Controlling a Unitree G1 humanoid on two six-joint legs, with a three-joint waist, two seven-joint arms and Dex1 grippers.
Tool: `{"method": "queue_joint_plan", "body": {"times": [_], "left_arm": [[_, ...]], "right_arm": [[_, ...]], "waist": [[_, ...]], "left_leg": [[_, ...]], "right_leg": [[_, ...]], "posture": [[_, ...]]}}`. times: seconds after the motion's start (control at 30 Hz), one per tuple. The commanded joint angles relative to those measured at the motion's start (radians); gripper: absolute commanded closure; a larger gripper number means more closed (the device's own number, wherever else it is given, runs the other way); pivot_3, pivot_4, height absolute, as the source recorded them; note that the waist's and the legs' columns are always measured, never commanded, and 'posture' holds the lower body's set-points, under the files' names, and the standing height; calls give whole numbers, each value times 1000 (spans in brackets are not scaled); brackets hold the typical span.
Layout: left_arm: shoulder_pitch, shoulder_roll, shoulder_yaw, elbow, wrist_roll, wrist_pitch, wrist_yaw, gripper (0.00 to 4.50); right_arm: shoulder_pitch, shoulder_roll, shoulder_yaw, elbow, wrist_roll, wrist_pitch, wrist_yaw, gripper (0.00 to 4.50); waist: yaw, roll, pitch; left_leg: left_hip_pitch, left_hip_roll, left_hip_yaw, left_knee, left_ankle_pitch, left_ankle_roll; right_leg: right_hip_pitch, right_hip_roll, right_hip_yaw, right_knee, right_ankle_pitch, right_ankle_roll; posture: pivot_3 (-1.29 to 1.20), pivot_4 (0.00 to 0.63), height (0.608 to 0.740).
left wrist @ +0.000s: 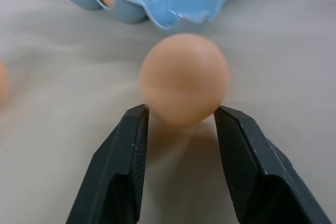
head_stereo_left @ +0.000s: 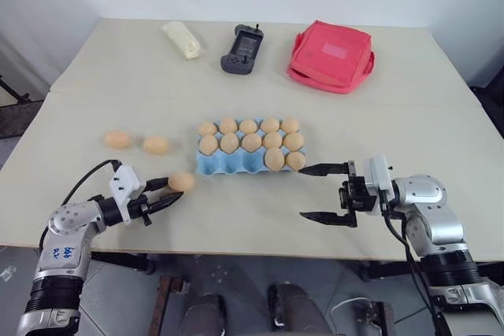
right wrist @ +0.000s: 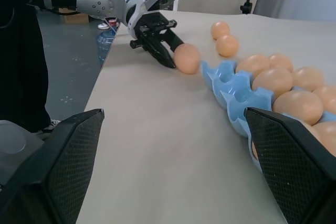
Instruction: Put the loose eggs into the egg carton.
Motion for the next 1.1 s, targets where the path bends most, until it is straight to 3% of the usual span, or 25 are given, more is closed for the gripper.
{"method": "queue_joint_plan", "body": {"times": [0.03,0.1,0.3,0.77,0.87,1.07,1.1], "left_arm": [[3,9,13,-23,-17,61,22,2278],[6,20,21,-30,-14,61,24,1878],[-5,34,26,-24,-11,50,22,77],[-227,-83,-64,218,66,-39,72,77],[-241,-93,-65,237,57,-64,56,656],[-203,-52,-30,124,-13,-17,-5,2377],[-195,-35,-26,82,-30,10,-24,2377]], "right_arm": [[0,5,-8,-43,10,-2,-15,0],[0,8,-6,-43,7,-4,-20,0],[11,13,4,-51,3,-8,-30,0],[35,25,18,-111,7,22,-64,0],[38,29,22,-117,6,26,-71,0],[44,33,21,-121,3,28,-84,0],[45,31,18,-120,3,27,-85,0]], "waist": [[0,0,0],[1,0,0],[2,0,0],[23,0,0],[25,0,0],[24,0,0],[23,0,0]], "left_leg": [[0,0,0,0,0,0],[0,0,0,0,0,0],[0,0,0,1,0,0],[0,0,0,3,0,0],[0,0,0,4,0,0],[0,0,0,6,0,0],[0,0,0,5,0,0]], "right_leg": [[0,0,0,0,0,0],[0,0,0,0,0,0],[0,0,0,1,0,0],[0,1,0,1,0,0],[0,1,0,2,1,1],[0,1,0,4,1,1],[0,1,0,4,1,1]], "posture": [[0,150,740],[0,150,740],[0,150,740],[0,150,740],[0,150,740],[0,150,740],[0,150,740]]}}
